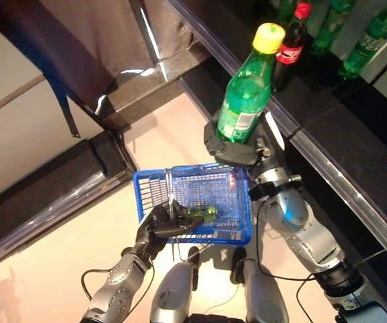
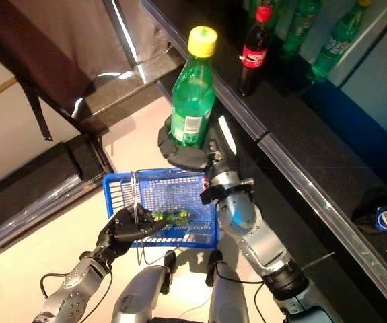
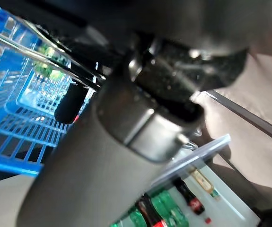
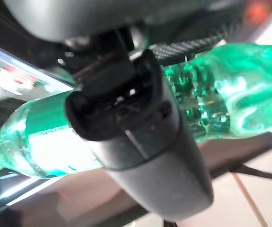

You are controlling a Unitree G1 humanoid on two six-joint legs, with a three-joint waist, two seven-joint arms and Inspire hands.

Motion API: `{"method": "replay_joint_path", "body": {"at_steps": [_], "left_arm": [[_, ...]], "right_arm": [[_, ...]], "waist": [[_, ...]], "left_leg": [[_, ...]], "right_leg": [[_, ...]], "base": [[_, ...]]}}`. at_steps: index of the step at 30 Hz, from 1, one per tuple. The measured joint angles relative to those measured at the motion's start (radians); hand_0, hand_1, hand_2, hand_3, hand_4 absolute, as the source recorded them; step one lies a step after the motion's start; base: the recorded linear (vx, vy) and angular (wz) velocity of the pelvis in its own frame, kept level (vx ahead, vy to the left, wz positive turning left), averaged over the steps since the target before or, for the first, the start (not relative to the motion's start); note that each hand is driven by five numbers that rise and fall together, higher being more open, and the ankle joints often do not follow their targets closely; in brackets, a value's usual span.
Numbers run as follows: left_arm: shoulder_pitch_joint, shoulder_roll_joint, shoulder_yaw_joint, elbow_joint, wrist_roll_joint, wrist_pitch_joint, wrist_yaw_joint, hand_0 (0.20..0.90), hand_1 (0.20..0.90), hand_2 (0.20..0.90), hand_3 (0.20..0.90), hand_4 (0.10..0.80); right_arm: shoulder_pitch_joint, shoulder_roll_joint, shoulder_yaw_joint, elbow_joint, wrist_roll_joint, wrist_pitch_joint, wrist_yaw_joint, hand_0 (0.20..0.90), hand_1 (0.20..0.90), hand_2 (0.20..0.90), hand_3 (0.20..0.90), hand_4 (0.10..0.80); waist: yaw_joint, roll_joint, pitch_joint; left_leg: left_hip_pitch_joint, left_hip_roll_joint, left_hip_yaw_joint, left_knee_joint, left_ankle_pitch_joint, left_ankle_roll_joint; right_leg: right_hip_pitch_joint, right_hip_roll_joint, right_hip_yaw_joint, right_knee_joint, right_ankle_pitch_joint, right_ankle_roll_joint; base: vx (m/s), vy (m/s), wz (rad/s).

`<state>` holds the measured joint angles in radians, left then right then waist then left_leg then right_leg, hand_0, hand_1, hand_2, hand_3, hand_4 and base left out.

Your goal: Pick up the drink and place into the basket.

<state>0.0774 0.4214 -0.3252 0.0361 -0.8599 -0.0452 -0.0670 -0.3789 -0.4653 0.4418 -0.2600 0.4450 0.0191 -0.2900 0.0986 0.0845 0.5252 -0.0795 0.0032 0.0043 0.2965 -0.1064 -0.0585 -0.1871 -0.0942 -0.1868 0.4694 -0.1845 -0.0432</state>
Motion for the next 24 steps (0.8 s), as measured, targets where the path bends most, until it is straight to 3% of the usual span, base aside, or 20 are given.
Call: {"method": "replay_joint_path", "body": {"at_steps": [7, 12, 17, 24], "left_arm": [[-0.006, 0.079, -0.003, -0.119, -0.049, 0.0, -0.052, 0.3, 0.3, 0.3, 0.2, 0.1], [-0.013, 0.122, -0.004, -0.161, -0.1, 0.0, -0.167, 0.3, 0.3, 0.3, 0.2, 0.1], [-0.045, 0.145, -0.017, -0.194, -0.142, 0.009, -0.282, 0.3, 0.3, 0.3, 0.2, 0.1], [-0.075, 0.146, -0.017, -0.26, -0.236, 0.046, -0.347, 0.3, 0.3, 0.3, 0.2, 0.1]], "right_arm": [[0.01, 0.033, 0.052, 0.094, -0.001, 0.012, -0.032, 0.3, 0.3, 0.3, 0.2, 0.1], [0.039, 0.032, 0.075, 0.19, 0.0, 0.019, -0.036, 0.3, 0.3, 0.3, 0.2, 0.1], [0.066, 0.035, 0.112, 0.222, 0.008, 0.027, -0.038, 0.3, 0.3, 0.3, 0.2, 0.1], [0.071, 0.062, 0.114, 0.226, -0.002, 0.026, -0.075, 0.3, 0.3, 0.3, 0.2, 0.1]], "waist": [[0.009, -0.001, -0.001], [0.011, -0.001, -0.001], [0.01, -0.001, -0.001], [0.008, -0.002, -0.006]], "left_leg": [[-0.002, -0.013, -0.012, 0.001, 0.004, 0.005], [-0.007, -0.016, -0.02, 0.001, 0.006, 0.006], [-0.005, -0.016, -0.022, 0.001, 0.007, 0.005], [0.019, -0.017, -0.023, -0.002, 0.008, 0.004]], "right_leg": [[0.001, -0.012, -0.005, 0.01, -0.005, 0.007], [0.0, -0.013, -0.004, 0.01, -0.005, 0.008], [0.002, -0.013, -0.005, 0.015, -0.005, 0.008], [0.024, -0.016, -0.006, 0.016, -0.011, 0.009]], "base": [[0.019, 0.002, 0.06], [0.033, 0.001, 0.07], [0.051, 0.011, 0.01], [0.036, 0.005, 0.0]]}}
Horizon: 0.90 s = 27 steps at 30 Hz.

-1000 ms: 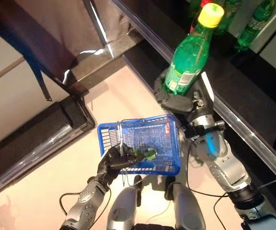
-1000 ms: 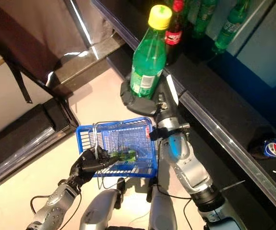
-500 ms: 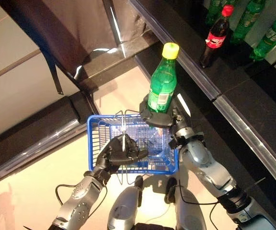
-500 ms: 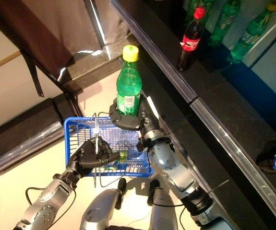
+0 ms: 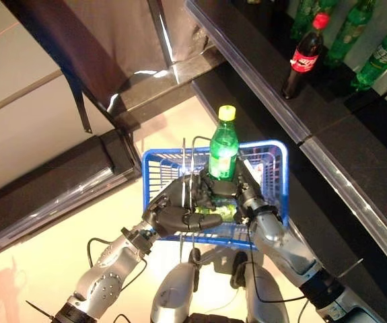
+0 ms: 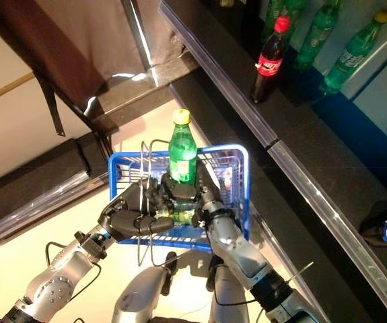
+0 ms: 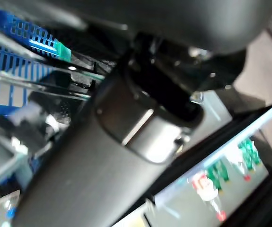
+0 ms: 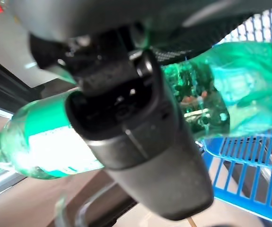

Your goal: Pick up the drink and place into the basket.

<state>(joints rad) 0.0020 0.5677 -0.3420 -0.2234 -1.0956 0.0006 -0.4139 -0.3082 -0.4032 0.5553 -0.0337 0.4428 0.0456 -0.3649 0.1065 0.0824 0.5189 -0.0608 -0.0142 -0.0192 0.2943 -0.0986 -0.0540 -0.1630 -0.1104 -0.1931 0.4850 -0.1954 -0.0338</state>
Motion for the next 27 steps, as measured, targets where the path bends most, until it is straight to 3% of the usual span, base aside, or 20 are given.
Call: {"method": "replay_joint_path", "body": {"at_steps": [9, 16, 27], "left_arm": [[0.001, -0.05, 0.0, -0.005, -0.085, 0.056, -0.045, 0.3, 0.3, 0.3, 0.2, 0.1], [0.002, -0.05, -0.013, -0.004, -0.083, 0.103, -0.049, 0.3, 0.3, 0.3, 0.2, 0.1], [0.002, -0.058, -0.035, -0.004, -0.083, 0.112, -0.049, 0.3, 0.3, 0.3, 0.2, 0.1]], "right_arm": [[0.026, 0.095, -0.004, 0.232, -0.051, -0.004, -0.036, 0.3, 0.3, 0.3, 0.2, 0.1], [0.051, 0.124, 0.004, 0.427, -0.025, -0.01, -0.038, 0.3, 0.3, 0.3, 0.2, 0.1], [0.084, 0.169, -0.003, 0.532, 0.443, -0.046, 0.127, 0.3, 0.3, 0.3, 0.2, 0.1]], "waist": [[0.002, -0.001, -0.082], [0.003, 0.0, -0.083], [0.032, 0.002, -0.084]], "left_leg": [[-0.014, -0.003, -0.017, -0.012, 0.003, -0.003], [-0.018, -0.004, -0.021, -0.015, 0.004, -0.003], [-0.031, -0.004, -0.026, -0.013, 0.013, -0.006]], "right_leg": [[-0.013, -0.005, -0.015, 0.0, -0.01, -0.002], [-0.017, -0.006, -0.02, 0.002, -0.01, -0.002], [-0.028, -0.007, -0.024, 0.005, -0.008, -0.006]], "base": [[-0.01, 0.0, 0.05], [-0.04, -0.003, 0.02], [-0.014, -0.008, 0.0]]}}
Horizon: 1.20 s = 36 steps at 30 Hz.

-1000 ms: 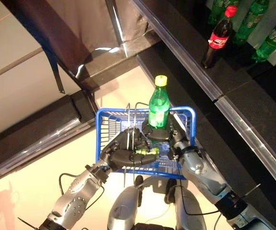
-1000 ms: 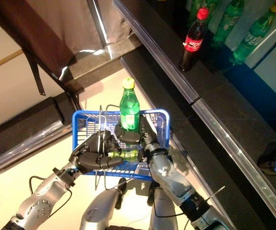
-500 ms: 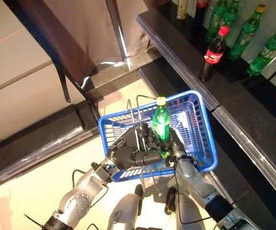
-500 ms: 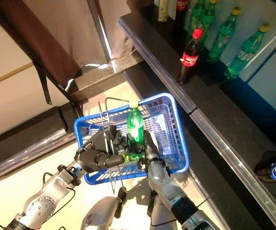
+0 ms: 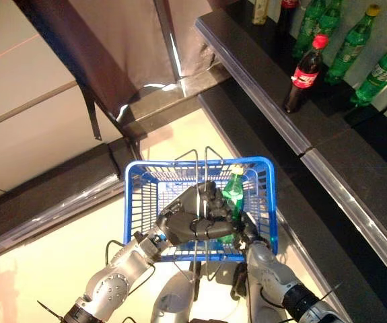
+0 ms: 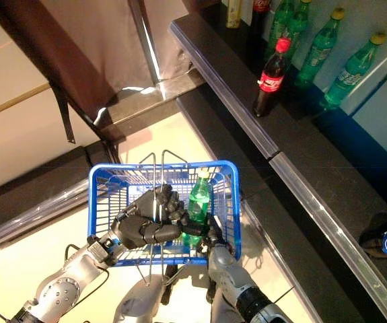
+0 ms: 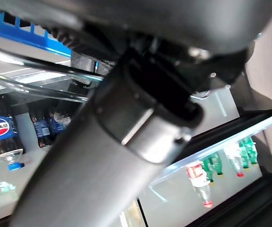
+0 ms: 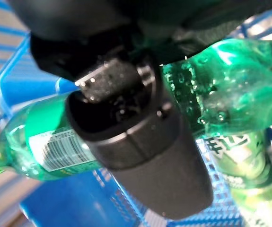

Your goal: Pick up the drink and place into the basket.

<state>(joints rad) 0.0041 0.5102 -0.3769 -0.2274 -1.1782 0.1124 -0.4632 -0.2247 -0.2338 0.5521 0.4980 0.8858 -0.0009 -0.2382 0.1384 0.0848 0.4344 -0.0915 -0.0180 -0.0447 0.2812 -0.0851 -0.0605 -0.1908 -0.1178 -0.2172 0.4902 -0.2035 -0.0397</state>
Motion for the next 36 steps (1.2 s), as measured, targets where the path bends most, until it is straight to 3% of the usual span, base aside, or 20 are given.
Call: {"method": "replay_joint_path", "body": {"at_steps": [3, 12, 26, 27, 29, 30, 36], "left_arm": [[0.0, 0.003, 0.0, 0.0, 0.0, 0.015, 0.0, 0.3, 0.3, 0.3, 0.2, 0.1], [0.001, 0.012, -0.001, 0.0, 0.001, 0.071, 0.0, 0.3, 0.3, 0.3, 0.2, 0.1], [0.031, 0.025, 0.0, 0.0, 0.006, 0.19, 0.01, 0.3, 0.3, 0.3, 0.2, 0.1], [0.032, 0.026, 0.0, 0.0, 0.006, 0.197, 0.012, 0.3, 0.3, 0.3, 0.2, 0.1], [0.042, 0.027, 0.008, 0.0, 0.006, 0.215, 0.012, 0.3, 0.3, 0.3, 0.2, 0.1], [0.051, 0.033, 0.008, 0.0, 0.006, 0.23, 0.014, 0.3, 0.3, 0.3, 0.2, 0.1], [0.127, 0.033, 0.016, 0.0, 0.006, 0.258, 0.017, 0.3, 0.3, 0.3, 0.2, 0.1]], "right_arm": [[0.011, 0.027, 0.002, 0.003, 0.167, -0.003, 0.073, 0.3, 0.3, 0.3, 0.2, 0.1], [-0.008, 0.099, -0.052, 0.068, 0.51, -0.018, 0.082, 0.3, 0.3, 0.3, 0.2, 0.1], [-0.004, 0.153, -0.176, 0.212, 0.733, 0.033, 0.06, 0.3, 0.3, 0.3, 0.2, 0.1], [-0.001, 0.155, -0.175, 0.216, 0.732, 0.035, 0.06, 0.498, 0.498, 0.498, 0.431, 0.331], [0.002, 0.168, -0.185, 0.238, 0.733, 0.034, 0.062, 0.735, 0.735, 0.735, 0.708, 0.608], [0.013, 0.177, -0.189, 0.249, 0.734, 0.034, 0.062, 0.9, 0.9, 0.9, 0.9, 0.8], [0.113, 0.201, -0.2, 0.244, 0.73, 0.03, 0.062, 0.9, 0.9, 0.9, 0.9, 0.8]], "waist": [[0.01, 0.0, 0.0], [0.038, -0.001, -0.002], [0.08, -0.039, -0.039], [0.082, -0.042, -0.041], [0.081, -0.047, -0.043], [0.081, -0.051, -0.049], [0.077, -0.078, -0.079]], "left_leg": [[0.0, -0.003, 0.0, 0.001, 0.002, 0.002], [0.005, -0.015, -0.023, 0.006, 0.004, 0.005], [0.086, -0.018, -0.048, -0.003, -0.006, 0.017], [0.091, -0.019, -0.049, -0.002, -0.009, 0.019], [0.106, -0.019, -0.048, -0.003, -0.011, 0.022], [0.121, -0.019, -0.048, -0.004, -0.013, 0.026], [0.178, -0.02, -0.038, -0.018, -0.024, 0.042]], "right_leg": [[0.001, -0.003, -0.001, 0.002, 0.0, 0.0], [0.02, -0.006, -0.004, 0.0, -0.002, 0.005], [0.129, -0.004, -0.023, -0.042, -0.002, 0.019], [0.136, -0.004, -0.023, -0.044, -0.002, 0.021], [0.155, -0.003, -0.023, -0.052, 0.001, 0.024], [0.176, 0.0, -0.022, -0.065, 0.004, 0.028], [0.243, 0.0, -0.014, -0.111, 0.018, 0.045]], "base": [[0.012, 0.001, 0.0], [0.065, -0.005, 0.09], [0.142, -0.02, 0.06], [0.176, -0.033, 0.04], [0.113, -0.006, 0.02], [0.123, 0.005, 0.04], [0.151, 0.008, -0.03]]}}
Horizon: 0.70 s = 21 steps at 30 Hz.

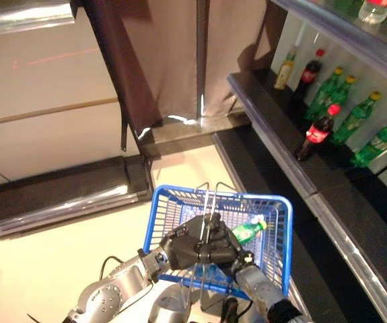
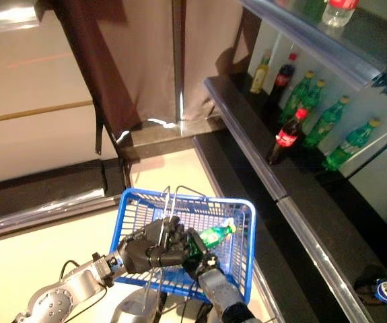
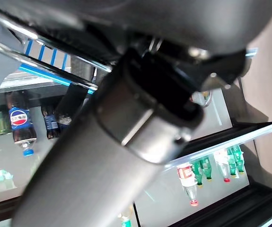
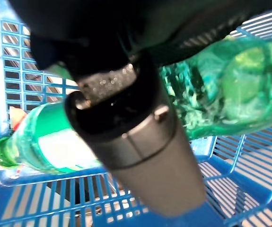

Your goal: Pick up the drink and place into the basket.

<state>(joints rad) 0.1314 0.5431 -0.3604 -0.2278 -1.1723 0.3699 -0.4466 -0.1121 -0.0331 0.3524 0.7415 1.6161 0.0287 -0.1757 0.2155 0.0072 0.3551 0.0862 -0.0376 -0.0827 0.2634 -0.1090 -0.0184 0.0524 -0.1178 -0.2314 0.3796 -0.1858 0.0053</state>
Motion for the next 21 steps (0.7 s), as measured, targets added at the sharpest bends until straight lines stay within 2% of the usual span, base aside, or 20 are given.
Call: {"method": "replay_joint_path", "body": {"at_steps": [8, 16, 21], "left_arm": [[0.064, -0.007, 0.05, 0.005, 0.017, 0.041, 0.002, 0.3, 0.3, 0.3, 0.2, 0.1], [0.189, -0.032, 0.186, 0.006, 0.017, 0.04, -0.011, 0.3, 0.3, 0.3, 0.2, 0.1], [0.27, -0.057, 0.287, 0.006, 0.017, 0.032, -0.045, 0.3, 0.3, 0.3, 0.2, 0.1]], "right_arm": [[0.095, -0.002, 0.001, -0.096, -0.051, -0.014, 0.01, 0.9, 0.9, 0.9, 0.9, 0.8], [0.253, -0.01, 0.004, -0.345, -0.206, -0.036, 0.031, 0.9, 0.9, 0.9, 0.9, 0.8], [0.398, -0.09, 0.008, -0.558, -0.293, -0.015, 0.138, 0.9, 0.9, 0.9, 0.9, 0.8]], "waist": [[-0.007, -0.011, -0.028], [-0.036, -0.019, -0.067], [-0.056, -0.028, -0.074]], "left_leg": [[0.005, 0.001, 0.02, -0.002, -0.003, 0.007], [0.018, 0.002, 0.025, -0.017, -0.003, 0.008], [0.015, 0.014, 0.048, -0.02, -0.003, 0.008]], "right_leg": [[0.009, 0.005, 0.02, -0.022, 0.017, 0.009], [0.021, 0.009, 0.022, -0.036, 0.021, 0.01], [0.007, 0.016, 0.042, -0.038, 0.024, 0.014]], "base": [[0.053, -0.001, -0.07], [-0.005, -0.003, -0.01], [-0.033, -0.048, -0.12]]}}
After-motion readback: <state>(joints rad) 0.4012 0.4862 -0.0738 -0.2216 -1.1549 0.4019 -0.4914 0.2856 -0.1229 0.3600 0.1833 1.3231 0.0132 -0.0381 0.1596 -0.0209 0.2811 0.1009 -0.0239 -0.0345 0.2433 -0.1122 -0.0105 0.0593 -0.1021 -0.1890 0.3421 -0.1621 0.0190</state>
